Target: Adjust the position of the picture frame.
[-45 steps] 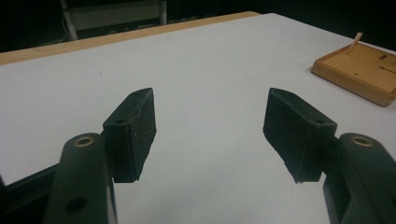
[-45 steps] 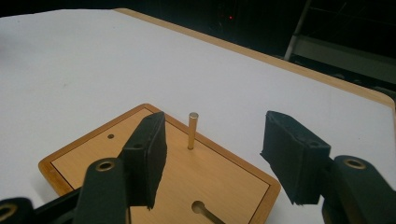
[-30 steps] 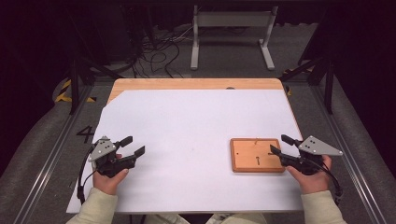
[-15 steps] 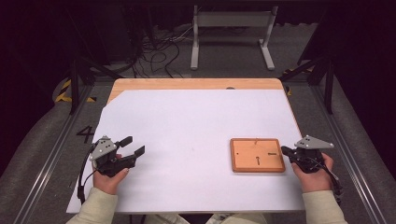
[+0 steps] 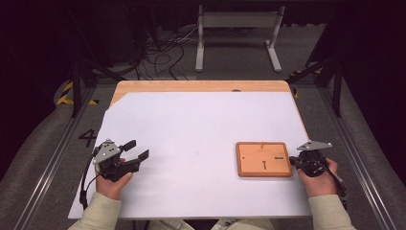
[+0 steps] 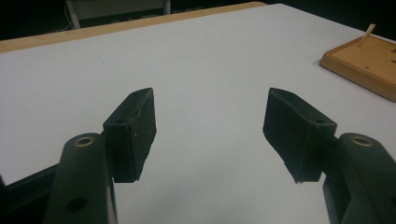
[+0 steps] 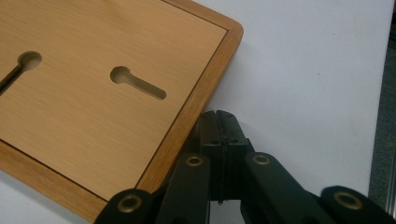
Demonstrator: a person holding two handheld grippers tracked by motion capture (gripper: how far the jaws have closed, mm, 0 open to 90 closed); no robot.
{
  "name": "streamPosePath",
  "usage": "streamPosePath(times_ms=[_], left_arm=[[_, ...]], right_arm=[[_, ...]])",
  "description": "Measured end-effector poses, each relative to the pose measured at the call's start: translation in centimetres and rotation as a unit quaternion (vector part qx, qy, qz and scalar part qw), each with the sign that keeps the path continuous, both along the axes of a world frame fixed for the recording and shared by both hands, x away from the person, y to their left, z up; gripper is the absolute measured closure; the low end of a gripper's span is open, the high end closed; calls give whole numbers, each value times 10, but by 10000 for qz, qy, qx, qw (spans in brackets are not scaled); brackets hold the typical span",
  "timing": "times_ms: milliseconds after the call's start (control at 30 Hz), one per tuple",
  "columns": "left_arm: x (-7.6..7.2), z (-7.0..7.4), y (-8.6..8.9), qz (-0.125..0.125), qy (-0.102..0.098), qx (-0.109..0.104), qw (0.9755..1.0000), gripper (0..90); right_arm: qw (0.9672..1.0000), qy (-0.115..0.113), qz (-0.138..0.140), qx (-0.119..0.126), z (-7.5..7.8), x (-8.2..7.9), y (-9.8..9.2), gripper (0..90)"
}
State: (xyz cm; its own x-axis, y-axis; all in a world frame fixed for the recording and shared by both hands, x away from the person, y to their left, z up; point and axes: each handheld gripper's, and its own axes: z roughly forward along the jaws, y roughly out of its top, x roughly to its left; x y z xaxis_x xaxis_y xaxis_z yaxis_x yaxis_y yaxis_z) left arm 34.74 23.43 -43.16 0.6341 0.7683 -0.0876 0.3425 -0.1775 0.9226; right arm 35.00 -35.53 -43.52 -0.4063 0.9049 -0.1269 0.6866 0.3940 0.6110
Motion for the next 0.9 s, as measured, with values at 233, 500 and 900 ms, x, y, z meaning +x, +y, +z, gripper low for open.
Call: streamPosePath(times_ms=[233, 500, 900], left_arm=[[1, 0, -2, -26, 13, 33, 10000, 347], [1, -1, -3, -47, 29, 50, 10000, 348], [1, -1, -5, -69, 12, 42, 10000, 348]], right_arm=[[9995, 57, 292, 137, -1, 2, 17, 900], [9972, 44, 731, 171, -4, 10, 52, 900], [9873, -21, 1586, -70, 4, 41, 112, 900]])
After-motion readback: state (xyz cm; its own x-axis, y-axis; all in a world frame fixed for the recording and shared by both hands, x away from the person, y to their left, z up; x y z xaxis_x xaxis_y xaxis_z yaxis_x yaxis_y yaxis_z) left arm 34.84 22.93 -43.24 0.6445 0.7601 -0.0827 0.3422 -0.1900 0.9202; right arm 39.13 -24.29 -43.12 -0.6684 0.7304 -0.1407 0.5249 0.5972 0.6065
